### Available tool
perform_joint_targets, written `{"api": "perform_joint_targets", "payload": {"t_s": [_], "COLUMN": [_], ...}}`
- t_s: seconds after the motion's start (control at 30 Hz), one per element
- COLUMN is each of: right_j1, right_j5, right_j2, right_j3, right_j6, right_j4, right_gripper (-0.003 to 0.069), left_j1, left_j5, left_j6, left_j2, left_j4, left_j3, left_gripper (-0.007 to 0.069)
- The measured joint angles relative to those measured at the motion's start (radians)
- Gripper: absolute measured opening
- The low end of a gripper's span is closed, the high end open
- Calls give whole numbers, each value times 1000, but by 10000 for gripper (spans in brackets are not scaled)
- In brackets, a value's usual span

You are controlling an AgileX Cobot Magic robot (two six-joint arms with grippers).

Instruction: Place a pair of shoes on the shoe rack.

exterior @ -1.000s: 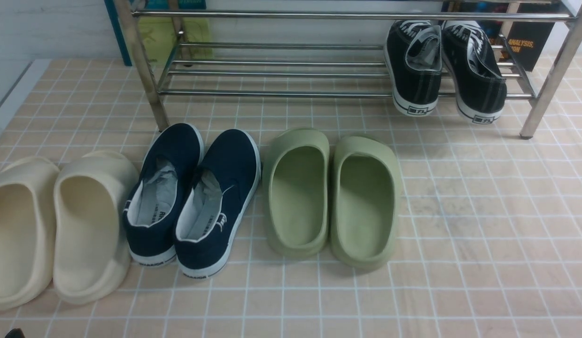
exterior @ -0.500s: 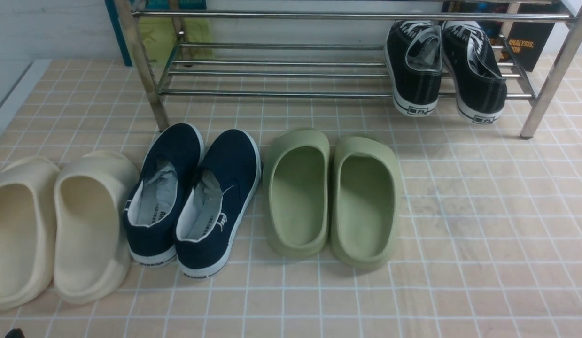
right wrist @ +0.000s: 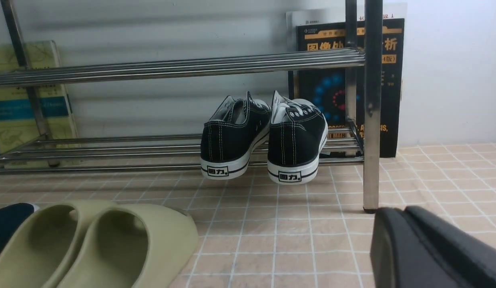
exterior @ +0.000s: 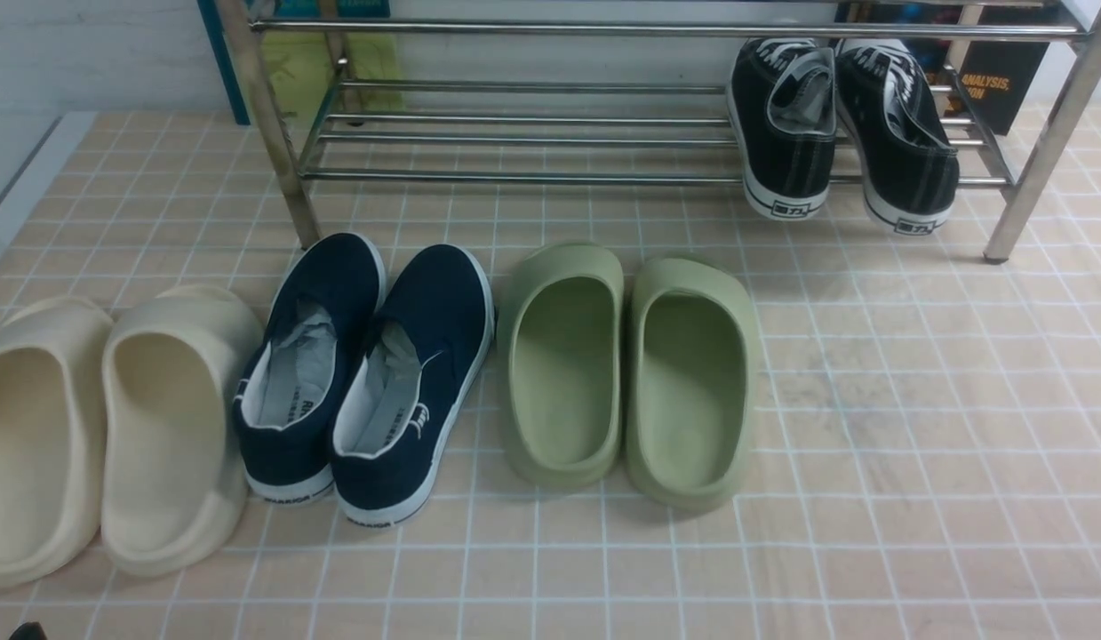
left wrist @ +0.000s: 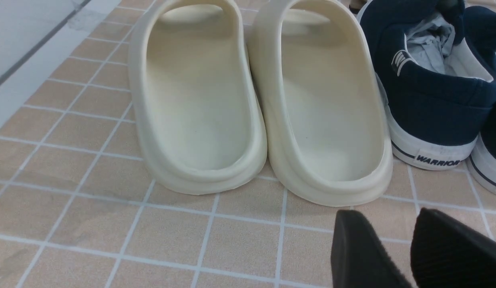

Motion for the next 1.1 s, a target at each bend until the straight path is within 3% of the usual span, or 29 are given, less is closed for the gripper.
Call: {"api": "perform_joint_targets", "payload": {"t_s": [0.37, 0.73, 0.87, 1.1], "right_j1": [0, 0, 0, 0], "right_j5": [413, 430, 430, 430], "right_j2": [0, 0, 0, 0], "right_j3": [-8, -11, -11, -11], "right_j6": [13, 51, 51, 51], "right_j4": [9, 19, 14, 0], "right_gripper": [39, 37, -13, -19], "left_j1": [0, 0, 0, 0], "left_j5": [0, 0, 0, 0], "left_j6": [0, 0, 0, 0], "left_j2": [0, 0, 0, 0], "left_j4": [0, 0, 0, 0], "left_j3": [0, 0, 0, 0], "left_gripper": [239, 239, 239, 239]}}
